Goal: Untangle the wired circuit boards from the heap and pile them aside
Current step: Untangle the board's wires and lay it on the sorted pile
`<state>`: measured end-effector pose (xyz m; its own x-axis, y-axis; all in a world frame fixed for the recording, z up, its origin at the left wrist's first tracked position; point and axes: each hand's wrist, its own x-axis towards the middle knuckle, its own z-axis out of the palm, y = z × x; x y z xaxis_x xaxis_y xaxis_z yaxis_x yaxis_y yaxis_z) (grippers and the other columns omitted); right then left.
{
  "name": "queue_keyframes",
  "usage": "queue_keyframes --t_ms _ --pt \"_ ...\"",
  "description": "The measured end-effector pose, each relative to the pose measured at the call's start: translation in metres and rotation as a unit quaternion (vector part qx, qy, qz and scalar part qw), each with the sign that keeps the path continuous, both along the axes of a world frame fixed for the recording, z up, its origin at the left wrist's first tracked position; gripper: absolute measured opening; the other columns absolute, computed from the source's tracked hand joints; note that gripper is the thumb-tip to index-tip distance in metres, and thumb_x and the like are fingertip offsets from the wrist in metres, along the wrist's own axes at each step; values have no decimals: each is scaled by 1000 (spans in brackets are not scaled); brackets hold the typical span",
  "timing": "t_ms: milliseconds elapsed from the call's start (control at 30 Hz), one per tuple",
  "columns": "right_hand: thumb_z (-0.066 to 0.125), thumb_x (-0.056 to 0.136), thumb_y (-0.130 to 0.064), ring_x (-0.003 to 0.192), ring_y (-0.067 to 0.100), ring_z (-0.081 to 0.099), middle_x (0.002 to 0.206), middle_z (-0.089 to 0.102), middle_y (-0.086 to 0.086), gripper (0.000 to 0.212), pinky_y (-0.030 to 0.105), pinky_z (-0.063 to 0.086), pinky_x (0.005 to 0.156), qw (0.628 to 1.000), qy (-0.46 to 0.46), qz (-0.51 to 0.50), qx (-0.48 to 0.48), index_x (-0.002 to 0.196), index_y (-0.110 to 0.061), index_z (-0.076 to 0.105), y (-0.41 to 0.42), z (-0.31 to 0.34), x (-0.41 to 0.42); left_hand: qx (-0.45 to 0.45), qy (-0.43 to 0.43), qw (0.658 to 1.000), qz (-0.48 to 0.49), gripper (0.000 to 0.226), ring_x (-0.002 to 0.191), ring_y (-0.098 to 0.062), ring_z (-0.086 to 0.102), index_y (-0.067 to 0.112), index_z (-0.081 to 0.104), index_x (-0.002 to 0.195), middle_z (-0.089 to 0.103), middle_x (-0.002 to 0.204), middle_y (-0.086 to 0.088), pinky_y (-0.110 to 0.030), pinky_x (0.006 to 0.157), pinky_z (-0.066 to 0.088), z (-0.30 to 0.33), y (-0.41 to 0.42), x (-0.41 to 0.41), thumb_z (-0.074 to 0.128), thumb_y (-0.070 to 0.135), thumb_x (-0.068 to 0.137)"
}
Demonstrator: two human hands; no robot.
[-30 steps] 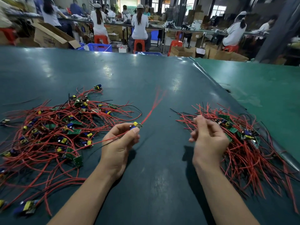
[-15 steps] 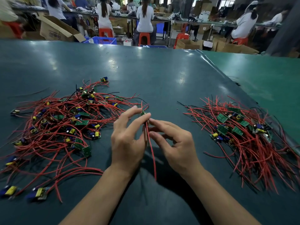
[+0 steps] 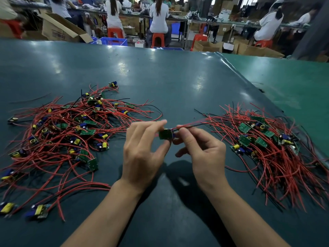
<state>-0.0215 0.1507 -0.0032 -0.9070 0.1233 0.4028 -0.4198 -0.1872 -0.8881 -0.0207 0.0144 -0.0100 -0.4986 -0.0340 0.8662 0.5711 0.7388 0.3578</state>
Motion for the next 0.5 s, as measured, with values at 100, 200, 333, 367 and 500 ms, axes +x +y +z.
queue_keyframes --t_ms 100,200,333,367,500 --pt "68 88 -10 71 13 67 80 74 3 15 22 50 53 999 -34 30 -27 85 -21 79 1 1 -2 -2 9 1000 -13 19 90 -29 61 2 74 97 63 95 -14 -44 78 51 0 -1 2 79 5 79" --pt "73 83 -19 77 8 66 93 75 -2 13 20 50 59 997 -27 62 28 88 -29 80 1 1 -2 4 -17 998 -65 18 85 -19 60 -1 73 97 59 95 -16 -36 72 54 1 -1 2 77 -1 79" --pt "74 83 -11 68 4 61 86 74 -4 17 18 47 57 999 -18 -13 30 79 -26 81 3 1 -6 -12 -40 995 -85 22 87 -20 63 0 74 102 64 96 -13 -34 76 54 -1 0 0 77 3 81" --pt "74 83 -10 65 4 60 82 73 -5 17 17 46 56 999 -21 -29 31 77 -25 80 4 1 -7 -11 -44 995 -84 22 86 -22 63 1 74 102 64 95 -12 -35 75 54 -2 1 -1 77 4 81" --pt "73 87 -14 52 11 46 63 54 1 22 21 40 52 994 -54 -93 -15 66 -16 72 14 4 -16 -13 -48 996 -80 21 80 -25 63 2 74 100 64 91 -10 -40 70 54 -4 0 -3 77 5 79"
